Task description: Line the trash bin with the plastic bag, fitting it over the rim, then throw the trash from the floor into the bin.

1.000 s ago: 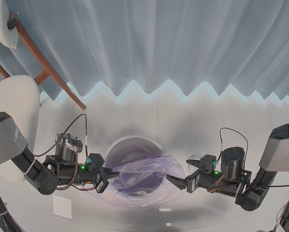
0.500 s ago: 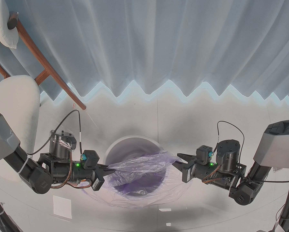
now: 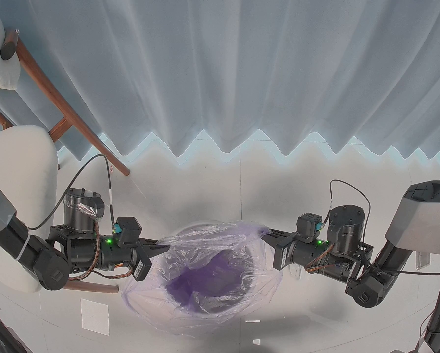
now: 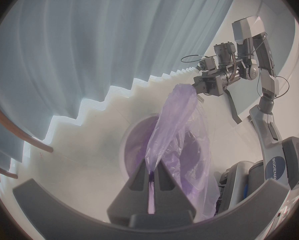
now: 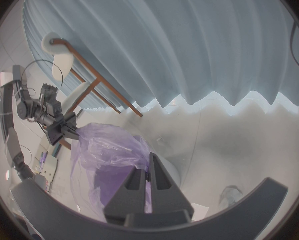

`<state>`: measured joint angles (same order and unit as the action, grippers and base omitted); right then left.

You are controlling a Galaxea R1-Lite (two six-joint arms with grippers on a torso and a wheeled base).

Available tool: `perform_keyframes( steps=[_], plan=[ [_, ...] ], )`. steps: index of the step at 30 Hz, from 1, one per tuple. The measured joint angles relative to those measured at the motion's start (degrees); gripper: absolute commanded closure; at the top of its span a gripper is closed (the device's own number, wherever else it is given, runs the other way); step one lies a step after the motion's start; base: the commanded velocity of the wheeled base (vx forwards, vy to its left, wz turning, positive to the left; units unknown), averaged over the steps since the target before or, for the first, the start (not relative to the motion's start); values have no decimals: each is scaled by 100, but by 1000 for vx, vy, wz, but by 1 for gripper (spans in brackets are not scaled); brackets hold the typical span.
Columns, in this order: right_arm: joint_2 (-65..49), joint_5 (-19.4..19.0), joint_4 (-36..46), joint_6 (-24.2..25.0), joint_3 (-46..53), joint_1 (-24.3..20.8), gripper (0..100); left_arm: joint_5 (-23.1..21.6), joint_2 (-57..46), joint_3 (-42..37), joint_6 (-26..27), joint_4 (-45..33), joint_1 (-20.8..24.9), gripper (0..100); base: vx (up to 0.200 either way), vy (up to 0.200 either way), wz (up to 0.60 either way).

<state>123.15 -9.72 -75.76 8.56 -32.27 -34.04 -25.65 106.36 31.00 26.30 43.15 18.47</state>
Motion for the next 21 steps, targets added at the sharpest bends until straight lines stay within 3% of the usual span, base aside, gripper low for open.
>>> perform_keyframes(
  steps=[4,8,14,21],
  plan=[
    [-16,-148,28,343,-119,11,100,223,-11,-24,-435,57,-1,100,0,0,0],
    [-22,-311,156,851,-238,11,100,371,-20,-39,-1278,197,11,100,0,0,0],
    [-9,-451,646,1793,-667,22,100,433,15,-24,-2409,395,-20,100,0,0,0],
    [144,-514,1158,2389,-1315,94,100,412,295,13,-3338,474,-196,100,0,0,0]
  ],
)
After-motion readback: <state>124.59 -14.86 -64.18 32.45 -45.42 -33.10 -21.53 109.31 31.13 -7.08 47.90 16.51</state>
